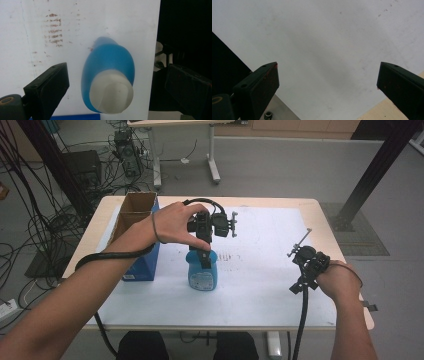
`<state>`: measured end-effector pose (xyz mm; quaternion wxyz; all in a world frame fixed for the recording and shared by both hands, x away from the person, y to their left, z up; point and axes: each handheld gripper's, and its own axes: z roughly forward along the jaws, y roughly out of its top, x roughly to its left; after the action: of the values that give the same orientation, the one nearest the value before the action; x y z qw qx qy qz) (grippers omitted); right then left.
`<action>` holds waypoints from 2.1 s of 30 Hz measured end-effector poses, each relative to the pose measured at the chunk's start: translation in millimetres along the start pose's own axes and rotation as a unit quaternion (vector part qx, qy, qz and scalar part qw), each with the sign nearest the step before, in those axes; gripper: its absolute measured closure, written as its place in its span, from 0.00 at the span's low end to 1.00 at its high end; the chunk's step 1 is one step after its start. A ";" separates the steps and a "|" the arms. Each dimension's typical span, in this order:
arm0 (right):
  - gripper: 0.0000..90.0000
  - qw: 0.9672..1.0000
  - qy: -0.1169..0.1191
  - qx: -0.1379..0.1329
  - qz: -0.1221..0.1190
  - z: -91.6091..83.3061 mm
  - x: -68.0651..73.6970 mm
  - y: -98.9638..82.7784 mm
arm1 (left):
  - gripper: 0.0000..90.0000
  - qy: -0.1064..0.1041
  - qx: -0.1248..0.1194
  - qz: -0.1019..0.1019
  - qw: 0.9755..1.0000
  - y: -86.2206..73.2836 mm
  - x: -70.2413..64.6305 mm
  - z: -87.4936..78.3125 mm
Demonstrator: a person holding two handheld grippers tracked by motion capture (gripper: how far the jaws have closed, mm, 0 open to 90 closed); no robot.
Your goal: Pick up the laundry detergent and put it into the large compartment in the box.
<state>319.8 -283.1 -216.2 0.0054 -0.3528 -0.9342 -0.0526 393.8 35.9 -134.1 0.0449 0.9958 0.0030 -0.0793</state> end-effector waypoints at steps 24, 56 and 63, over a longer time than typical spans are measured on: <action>0.04 1.000 0.004 0.005 0.006 4.2 -1.1 -5.4 | 0.06 0.006 0.018 0.005 1.000 4.3 1.0 24.7; 0.04 1.000 -0.001 0.008 0.009 1.7 -0.7 -9.8 | 0.37 0.007 0.028 0.005 1.000 3.4 3.9 34.0; 0.04 1.000 -0.003 0.006 0.009 0.2 -0.5 -11.5 | 0.40 0.009 0.032 0.006 0.999 5.2 4.3 33.5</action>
<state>312.6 -292.0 -217.5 0.0055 -0.3616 -0.9312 -0.0462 392.9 27.7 -167.2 0.0135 0.9974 -0.0047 -0.0706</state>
